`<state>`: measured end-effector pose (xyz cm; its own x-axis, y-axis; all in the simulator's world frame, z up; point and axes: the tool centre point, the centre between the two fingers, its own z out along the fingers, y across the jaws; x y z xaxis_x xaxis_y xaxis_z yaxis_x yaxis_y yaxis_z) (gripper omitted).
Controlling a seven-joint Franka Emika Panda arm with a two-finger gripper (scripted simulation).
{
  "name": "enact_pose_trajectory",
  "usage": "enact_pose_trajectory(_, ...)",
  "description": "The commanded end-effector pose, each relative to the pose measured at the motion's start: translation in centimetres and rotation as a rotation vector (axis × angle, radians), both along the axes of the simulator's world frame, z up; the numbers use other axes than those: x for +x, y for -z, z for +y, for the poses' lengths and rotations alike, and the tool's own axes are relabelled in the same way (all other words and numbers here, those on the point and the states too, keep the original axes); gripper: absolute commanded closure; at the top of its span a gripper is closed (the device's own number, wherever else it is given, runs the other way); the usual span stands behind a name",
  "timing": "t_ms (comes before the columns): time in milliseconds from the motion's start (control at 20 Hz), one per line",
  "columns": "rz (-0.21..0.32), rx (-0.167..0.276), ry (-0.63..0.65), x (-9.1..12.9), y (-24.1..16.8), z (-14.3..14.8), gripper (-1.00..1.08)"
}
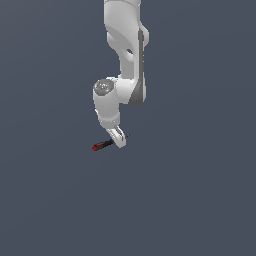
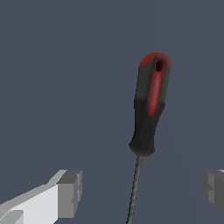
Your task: Pick up the object and move it to a goal position.
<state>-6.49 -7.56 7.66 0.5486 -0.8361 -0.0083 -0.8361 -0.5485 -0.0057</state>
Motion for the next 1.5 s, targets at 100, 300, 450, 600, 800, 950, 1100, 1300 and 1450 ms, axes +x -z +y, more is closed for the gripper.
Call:
enact_pose_trajectory(100, 0.0, -0.006, 0.078, -0.7, 0.8, -0.7, -0.92)
enact_pose_trajectory(300, 0.001, -0.009, 0.113, -1.0, 1.1, -1.0, -0.92)
enact_pose_trajectory(450, 0.001, -0.01, 0.121, -1.1, 1.2, -1.1, -0.92)
enact_pose_trajectory(600, 0.001, -0.01, 0.116, -1.1, 1.3, -1.1, -0.92)
enact_pose_trajectory(800, 0.001, -0.01, 0.117, -1.1, 2.2, -1.1, -0.92)
enact_pose_trajectory(950, 0.001, -0.01, 0.119, -1.2, 3.5, -1.1, -0.92)
enact_pose_trajectory(1100, 0.001, -0.01, 0.12, -1.2, 4.9, -1.1, -0.92)
enact_pose_trajectory(1300, 0.001, -0.01, 0.121, -1.2, 6.0, -1.1, -0.92)
enact_pose_trajectory(1450, 0.001, -0.01, 0.121, -1.2, 6.2, -1.1, -0.92)
